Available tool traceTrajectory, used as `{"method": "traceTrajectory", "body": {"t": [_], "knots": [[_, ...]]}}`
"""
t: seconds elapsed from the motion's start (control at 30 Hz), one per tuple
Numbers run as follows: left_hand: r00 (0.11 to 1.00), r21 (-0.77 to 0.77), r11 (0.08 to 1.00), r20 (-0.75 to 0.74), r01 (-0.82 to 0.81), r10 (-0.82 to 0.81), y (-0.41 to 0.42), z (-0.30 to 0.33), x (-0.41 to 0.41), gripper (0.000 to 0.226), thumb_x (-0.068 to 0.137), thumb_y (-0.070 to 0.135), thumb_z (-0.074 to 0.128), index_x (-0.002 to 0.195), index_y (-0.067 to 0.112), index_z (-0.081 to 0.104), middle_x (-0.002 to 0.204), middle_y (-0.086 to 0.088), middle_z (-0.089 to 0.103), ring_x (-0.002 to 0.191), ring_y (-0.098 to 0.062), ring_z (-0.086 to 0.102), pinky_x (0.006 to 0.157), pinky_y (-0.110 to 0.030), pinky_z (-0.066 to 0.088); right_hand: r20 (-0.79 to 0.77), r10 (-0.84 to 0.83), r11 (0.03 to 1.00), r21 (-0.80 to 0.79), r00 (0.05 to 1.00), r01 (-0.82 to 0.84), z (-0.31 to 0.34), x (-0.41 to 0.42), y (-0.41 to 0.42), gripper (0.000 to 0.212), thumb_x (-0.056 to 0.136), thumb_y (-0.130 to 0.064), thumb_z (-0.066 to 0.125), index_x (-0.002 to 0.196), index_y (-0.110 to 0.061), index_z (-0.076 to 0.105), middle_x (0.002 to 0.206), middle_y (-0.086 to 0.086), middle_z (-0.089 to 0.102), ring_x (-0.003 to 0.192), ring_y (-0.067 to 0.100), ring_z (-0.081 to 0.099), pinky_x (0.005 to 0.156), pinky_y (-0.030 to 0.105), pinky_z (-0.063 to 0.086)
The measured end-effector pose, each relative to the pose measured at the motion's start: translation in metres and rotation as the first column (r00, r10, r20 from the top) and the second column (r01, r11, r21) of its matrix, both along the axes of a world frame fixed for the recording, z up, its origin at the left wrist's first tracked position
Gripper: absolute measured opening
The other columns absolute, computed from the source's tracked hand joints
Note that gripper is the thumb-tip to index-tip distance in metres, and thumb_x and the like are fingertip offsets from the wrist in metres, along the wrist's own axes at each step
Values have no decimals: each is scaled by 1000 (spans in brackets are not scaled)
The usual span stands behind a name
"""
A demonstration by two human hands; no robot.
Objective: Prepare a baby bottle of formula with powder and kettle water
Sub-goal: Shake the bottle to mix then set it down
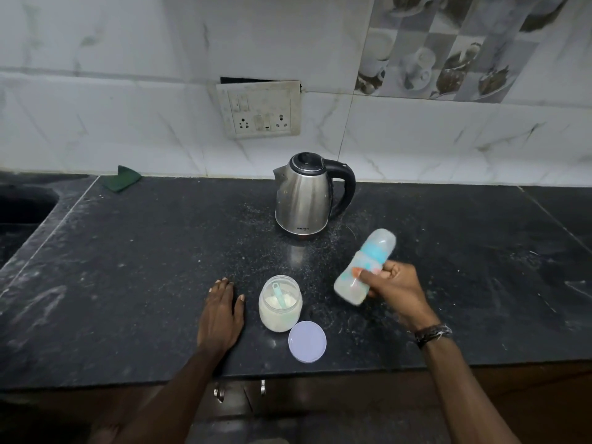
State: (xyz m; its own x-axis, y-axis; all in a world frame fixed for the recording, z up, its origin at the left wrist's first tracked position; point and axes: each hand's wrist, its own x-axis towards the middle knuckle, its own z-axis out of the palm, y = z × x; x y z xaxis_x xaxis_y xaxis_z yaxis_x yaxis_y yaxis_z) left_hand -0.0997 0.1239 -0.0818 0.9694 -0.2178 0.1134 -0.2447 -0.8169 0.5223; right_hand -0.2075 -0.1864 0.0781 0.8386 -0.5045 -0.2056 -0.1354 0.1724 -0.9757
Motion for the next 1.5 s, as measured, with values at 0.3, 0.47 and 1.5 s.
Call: {"method": "traceTrajectory", "body": {"t": [0.3,0.47,1.5], "knots": [[1000,-2,1000,16,7,-7,1,-2,2,56,100,36,41,136,-4,57,147,-25,51,141,-37,44,121,-45,28,6,21,1000,22,1000,-21,-5,-3,-1,24,84,-9,75,105,2,71,89,9,78,75,17,74,62,24,58],[1000,7,1000,7,14,-14,1,-4,3,57,99,36,40,134,-4,58,146,-25,52,140,-37,46,121,-46,29,-14,-54,998,25,998,54,-7,-3,1,26,85,-14,75,104,2,72,91,13,77,76,21,71,56,23,56],[999,4,1000,36,16,-16,1,-2,3,56,99,36,40,133,-3,59,147,-24,51,140,-37,45,120,-45,29,88,-2,1000,23,996,0,-3,-3,8,13,86,-2,70,99,-2,72,84,5,78,72,13,74,60,22,57]]}}
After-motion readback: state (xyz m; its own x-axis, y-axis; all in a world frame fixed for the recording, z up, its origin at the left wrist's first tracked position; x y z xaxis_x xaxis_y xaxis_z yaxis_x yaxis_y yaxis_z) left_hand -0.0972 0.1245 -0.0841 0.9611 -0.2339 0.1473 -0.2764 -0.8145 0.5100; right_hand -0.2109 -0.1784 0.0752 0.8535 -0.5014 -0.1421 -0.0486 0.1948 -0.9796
